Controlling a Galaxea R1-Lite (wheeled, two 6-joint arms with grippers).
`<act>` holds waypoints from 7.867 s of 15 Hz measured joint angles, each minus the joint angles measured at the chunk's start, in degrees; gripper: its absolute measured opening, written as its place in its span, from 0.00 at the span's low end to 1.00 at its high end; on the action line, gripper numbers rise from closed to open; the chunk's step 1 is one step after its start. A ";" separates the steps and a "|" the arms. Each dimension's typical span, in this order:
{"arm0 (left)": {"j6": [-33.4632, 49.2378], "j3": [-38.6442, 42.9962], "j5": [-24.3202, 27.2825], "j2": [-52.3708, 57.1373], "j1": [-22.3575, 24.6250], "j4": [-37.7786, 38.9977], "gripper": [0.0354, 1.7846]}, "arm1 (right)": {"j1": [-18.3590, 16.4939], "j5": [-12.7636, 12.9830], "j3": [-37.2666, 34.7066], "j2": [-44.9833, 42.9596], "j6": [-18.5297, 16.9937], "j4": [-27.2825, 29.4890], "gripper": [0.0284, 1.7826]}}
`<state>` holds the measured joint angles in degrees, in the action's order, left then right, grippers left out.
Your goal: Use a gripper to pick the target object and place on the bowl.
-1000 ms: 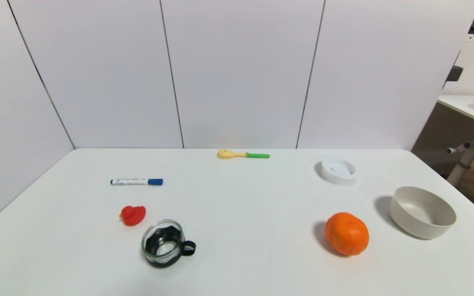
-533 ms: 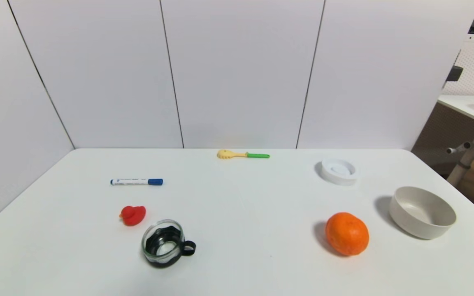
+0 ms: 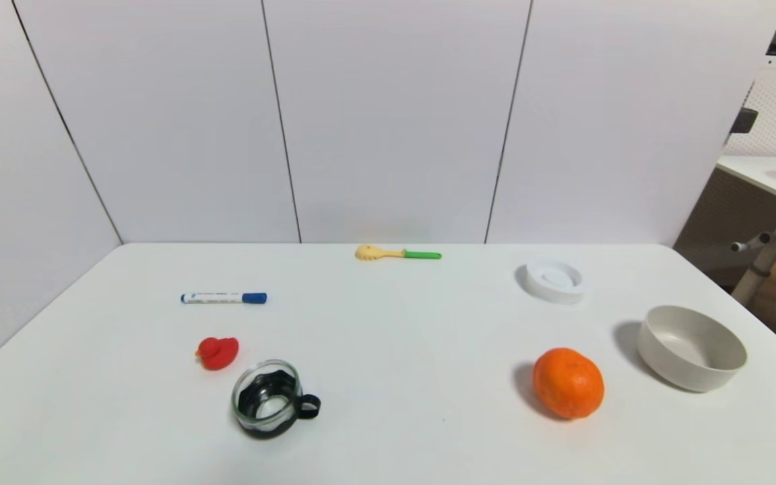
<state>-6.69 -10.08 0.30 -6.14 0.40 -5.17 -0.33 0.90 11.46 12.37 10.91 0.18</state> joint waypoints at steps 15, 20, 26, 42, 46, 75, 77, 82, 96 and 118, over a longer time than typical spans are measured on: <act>-0.02 -0.02 0.00 0.00 0.01 0.02 0.96 | 7.57 -1.01 66.01 76.93 0.85 23.74 0.95; -0.02 -0.02 0.00 0.00 0.01 0.05 0.96 | 9.50 -1.11 80.60 92.53 5.81 39.20 0.95; -0.02 -0.02 0.02 0.00 0.01 0.02 0.96 | 11.87 -1.83 88.65 104.74 10.89 45.62 0.95; 0.00 0.00 -0.01 0.00 0.01 0.00 0.96 | 12.31 -6.49 95.99 114.40 11.04 45.76 0.95; -0.02 -0.02 0.00 0.00 0.00 0.00 0.96 | 12.25 -6.55 96.95 115.63 11.08 45.79 0.95; -0.02 -0.02 0.00 0.00 0.01 0.02 0.96 | 12.01 -6.11 97.31 116.04 11.24 45.90 0.05; -0.02 -0.02 0.02 0.00 0.01 0.02 0.96 | 12.25 -6.22 97.55 114.40 11.17 45.81 0.05; -0.02 0.00 0.02 0.00 0.01 0.02 0.96 | 12.26 -6.13 97.94 111.14 11.28 45.84 0.05; -0.02 -0.02 0.00 0.00 0.00 0.00 0.96 | -0.93 -6.27 79.93 89.33 17.55 45.46 0.05; 0.00 -0.02 0.00 0.00 0.01 0.02 0.96 | -6.53 -9.44 67.37 88.72 23.43 45.00 0.05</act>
<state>-6.69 -10.11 0.30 -6.14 0.41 -5.14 -6.86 -8.53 78.82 101.10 34.34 45.18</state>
